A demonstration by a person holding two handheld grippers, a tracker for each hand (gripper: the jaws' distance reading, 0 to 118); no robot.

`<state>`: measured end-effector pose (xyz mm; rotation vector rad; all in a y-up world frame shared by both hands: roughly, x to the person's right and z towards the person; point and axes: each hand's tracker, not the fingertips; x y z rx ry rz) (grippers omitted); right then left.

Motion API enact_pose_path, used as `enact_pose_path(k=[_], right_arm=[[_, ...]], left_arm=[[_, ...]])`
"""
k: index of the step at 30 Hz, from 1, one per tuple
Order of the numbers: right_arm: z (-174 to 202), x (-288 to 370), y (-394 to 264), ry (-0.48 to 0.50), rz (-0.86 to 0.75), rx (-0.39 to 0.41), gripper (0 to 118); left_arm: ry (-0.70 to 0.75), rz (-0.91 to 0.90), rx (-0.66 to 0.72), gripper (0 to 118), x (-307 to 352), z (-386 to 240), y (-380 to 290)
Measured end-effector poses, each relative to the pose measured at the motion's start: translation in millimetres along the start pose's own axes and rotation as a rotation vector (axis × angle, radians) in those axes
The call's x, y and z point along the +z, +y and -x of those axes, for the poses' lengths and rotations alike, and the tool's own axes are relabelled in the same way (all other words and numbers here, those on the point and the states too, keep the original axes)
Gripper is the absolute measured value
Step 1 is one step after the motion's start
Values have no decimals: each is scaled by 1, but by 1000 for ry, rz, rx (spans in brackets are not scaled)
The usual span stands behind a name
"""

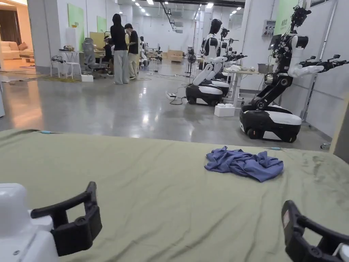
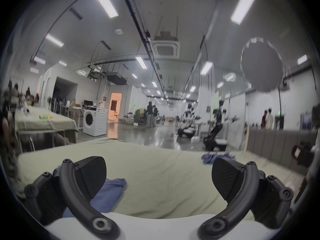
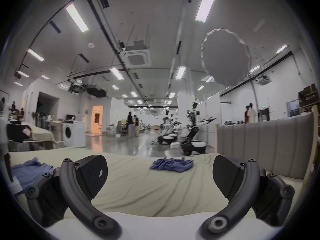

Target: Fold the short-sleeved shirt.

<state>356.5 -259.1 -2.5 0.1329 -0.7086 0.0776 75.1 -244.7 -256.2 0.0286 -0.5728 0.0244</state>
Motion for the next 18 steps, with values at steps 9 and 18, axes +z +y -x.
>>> enact_pose_path(k=[9, 18], right_arm=[[18, -11, -13, -8, 125, 85, 118], [17, -9, -10, -24, 129, 29, 118]], left_arm=[[-64, 90, 0, 118, -7, -9, -11], [-63, 102, -16, 118, -9, -2, -7]])
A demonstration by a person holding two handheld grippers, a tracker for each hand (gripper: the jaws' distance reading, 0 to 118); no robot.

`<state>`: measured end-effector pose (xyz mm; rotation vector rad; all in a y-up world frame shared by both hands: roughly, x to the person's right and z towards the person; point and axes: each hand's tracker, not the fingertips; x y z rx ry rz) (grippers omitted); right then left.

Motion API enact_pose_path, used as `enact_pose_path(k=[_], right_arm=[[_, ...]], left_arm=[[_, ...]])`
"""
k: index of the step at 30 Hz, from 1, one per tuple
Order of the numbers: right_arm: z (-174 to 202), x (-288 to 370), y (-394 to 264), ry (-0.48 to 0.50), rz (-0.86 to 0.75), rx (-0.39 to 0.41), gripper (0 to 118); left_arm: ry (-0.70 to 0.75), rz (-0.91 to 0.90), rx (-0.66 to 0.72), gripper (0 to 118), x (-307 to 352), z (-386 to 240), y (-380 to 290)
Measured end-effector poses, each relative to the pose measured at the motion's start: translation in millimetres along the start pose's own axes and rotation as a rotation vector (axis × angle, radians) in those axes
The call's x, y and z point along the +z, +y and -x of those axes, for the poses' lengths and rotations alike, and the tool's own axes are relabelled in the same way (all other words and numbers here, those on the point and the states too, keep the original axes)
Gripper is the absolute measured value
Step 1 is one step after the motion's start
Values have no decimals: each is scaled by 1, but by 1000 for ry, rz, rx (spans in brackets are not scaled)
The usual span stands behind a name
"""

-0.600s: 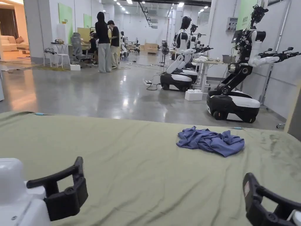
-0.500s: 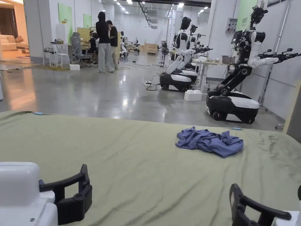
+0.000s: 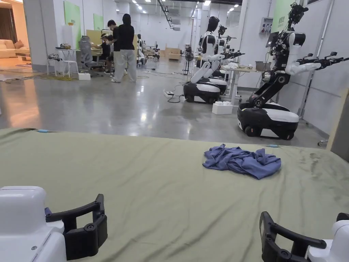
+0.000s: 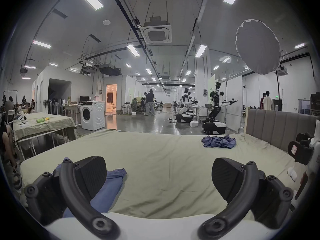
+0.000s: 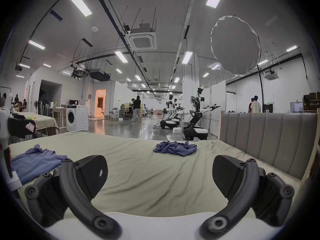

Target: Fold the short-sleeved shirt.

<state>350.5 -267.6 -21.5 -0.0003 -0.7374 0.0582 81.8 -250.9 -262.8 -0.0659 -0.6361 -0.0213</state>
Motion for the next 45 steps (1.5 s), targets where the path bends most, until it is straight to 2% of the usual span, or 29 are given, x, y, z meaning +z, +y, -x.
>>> enact_pose_path(k=[7, 14, 23, 40, 43, 44, 45], right_arm=[[-3, 1, 0, -9, 3, -14, 118], [-3, 1, 2, -17, -2, 14, 118], [-4, 1, 3, -20, -1, 14, 118], [-5, -1, 2, -19, 6, 9, 118], [-6, -1, 2, 6, 25, -11, 118], [-8, -1, 3, 38, 52, -41, 116], [-10, 0, 4, 54, 72, -64, 89]], left_arm=[[-24, 3, -19, 118, -1, -8, 0], [-45, 18, -42, 118, -3, -15, -1], [-39, 30, -59, 118, -4, -16, -2], [-42, 48, -60, 118, -6, -16, -5], [-87, 64, -21, 118, -5, -14, -6], [-117, 63, 22, 109, -4, -12, -7], [-138, 60, 64, 60, -3, -11, -7]])
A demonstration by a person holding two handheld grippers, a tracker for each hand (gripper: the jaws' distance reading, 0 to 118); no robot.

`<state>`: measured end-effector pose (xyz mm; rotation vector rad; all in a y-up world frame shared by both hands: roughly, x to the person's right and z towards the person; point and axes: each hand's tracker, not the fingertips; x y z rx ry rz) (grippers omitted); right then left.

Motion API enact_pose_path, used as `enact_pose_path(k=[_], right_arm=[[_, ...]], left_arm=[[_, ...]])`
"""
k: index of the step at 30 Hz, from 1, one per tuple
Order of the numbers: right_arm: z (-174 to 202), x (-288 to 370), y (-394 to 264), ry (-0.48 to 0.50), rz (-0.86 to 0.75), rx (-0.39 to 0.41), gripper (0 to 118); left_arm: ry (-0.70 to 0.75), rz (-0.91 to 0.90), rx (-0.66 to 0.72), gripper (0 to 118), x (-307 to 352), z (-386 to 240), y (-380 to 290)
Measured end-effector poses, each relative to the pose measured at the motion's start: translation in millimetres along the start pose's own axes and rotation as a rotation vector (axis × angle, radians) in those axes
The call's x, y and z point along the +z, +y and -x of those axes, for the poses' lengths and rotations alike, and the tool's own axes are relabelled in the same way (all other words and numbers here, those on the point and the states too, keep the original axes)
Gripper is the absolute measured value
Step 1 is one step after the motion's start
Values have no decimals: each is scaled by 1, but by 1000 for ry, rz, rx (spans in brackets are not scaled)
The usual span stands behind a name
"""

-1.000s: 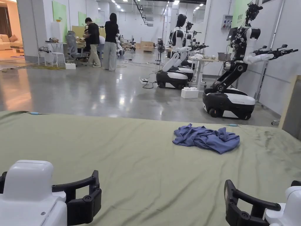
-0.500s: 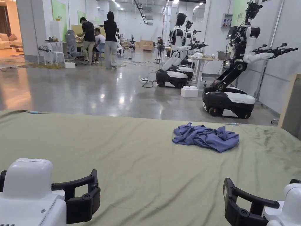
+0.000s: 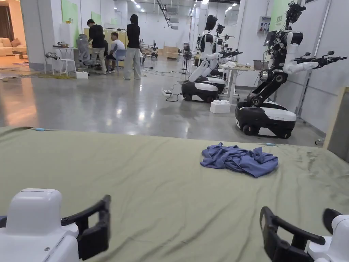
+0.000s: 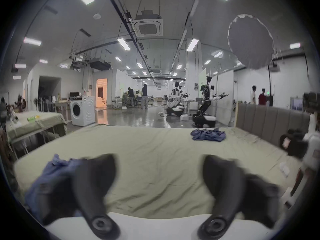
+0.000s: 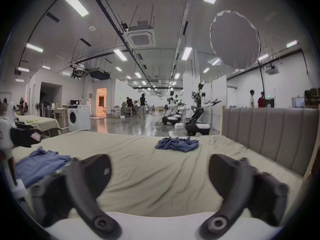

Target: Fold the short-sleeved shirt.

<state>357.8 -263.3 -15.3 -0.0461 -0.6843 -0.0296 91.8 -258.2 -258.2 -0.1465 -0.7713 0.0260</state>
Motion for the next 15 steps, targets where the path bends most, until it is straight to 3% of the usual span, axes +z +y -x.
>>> enact_pose_path(k=[1, 2, 3, 7, 12, 15], right_arm=[[-2, 1, -1, -27, -26, -30, 27], [-2, -1, -3, -65, -47, -53, 2], [-5, 4, -5, -107, -88, -60, 2], [-14, 14, 1, -68, -81, -48, 2], [8, 2, 3, 85, -45, -49, 2], [50, -14, 4, 238, -27, -41, 2]], left_arm=[[-14, 1, 66, 2, -1, 2, 0], [-9, 27, 128, 0, -3, 5, 0], [-28, 8, 165, 0, -1, 5, 0], [35, 28, -105, 0, 5, -10, 0], [15, 49, 32, 0, 22, 18, -1], [157, 44, 67, 0, 56, 54, -2]])
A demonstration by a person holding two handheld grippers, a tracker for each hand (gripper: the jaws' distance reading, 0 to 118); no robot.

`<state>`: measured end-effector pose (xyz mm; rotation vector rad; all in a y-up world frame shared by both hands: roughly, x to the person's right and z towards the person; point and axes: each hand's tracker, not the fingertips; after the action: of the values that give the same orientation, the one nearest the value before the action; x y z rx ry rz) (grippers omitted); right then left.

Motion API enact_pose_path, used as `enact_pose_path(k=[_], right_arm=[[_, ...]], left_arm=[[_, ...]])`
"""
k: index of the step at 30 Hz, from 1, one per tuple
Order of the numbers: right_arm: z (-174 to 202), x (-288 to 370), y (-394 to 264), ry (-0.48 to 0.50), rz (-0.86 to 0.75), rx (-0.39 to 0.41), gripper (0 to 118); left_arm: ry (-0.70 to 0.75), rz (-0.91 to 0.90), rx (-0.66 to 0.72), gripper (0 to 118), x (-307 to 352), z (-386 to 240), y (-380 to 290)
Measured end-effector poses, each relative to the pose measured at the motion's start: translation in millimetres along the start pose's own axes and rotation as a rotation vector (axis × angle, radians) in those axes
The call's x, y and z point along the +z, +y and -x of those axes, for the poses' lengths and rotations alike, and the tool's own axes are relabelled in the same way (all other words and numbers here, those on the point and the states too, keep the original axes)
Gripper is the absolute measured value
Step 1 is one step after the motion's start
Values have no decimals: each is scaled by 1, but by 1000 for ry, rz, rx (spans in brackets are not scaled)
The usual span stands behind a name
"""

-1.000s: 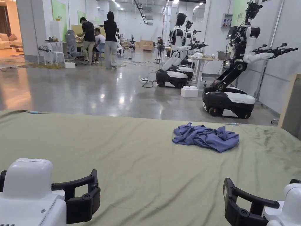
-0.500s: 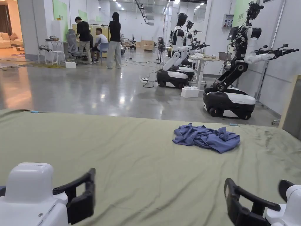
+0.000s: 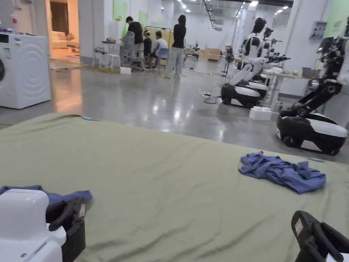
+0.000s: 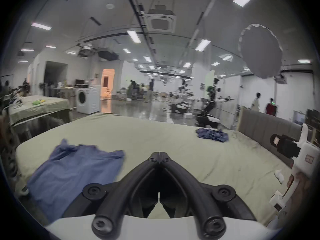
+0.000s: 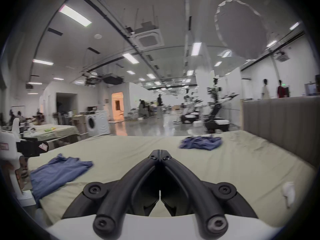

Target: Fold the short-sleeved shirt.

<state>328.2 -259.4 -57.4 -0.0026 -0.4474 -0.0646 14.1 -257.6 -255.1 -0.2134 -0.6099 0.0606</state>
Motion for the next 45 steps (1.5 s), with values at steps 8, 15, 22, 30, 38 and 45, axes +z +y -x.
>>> enact_pose_path(k=[8, 15, 22, 30, 38, 45], right_arm=[[176, -85, -16, 596, 89, 0, 2], [272, -102, -32, 884, 172, 25, 2], [248, -122, -45, 796, 260, 41, 2], [201, -140, -55, 601, 336, 65, 2], [188, -145, -67, 563, 393, 24, 2], [168, -128, -68, 523, 413, -17, 2]], left_arm=[[554, 15, 4, 0, 104, 115, -5], [603, 129, 71, 0, 108, 161, -23], [183, 286, 108, 35, -22, 203, -33], [157, 620, 28, 91, -193, 228, -77], [200, 649, 189, 3, -196, 238, -80], [43, 537, 498, 1, -177, 244, -78]])
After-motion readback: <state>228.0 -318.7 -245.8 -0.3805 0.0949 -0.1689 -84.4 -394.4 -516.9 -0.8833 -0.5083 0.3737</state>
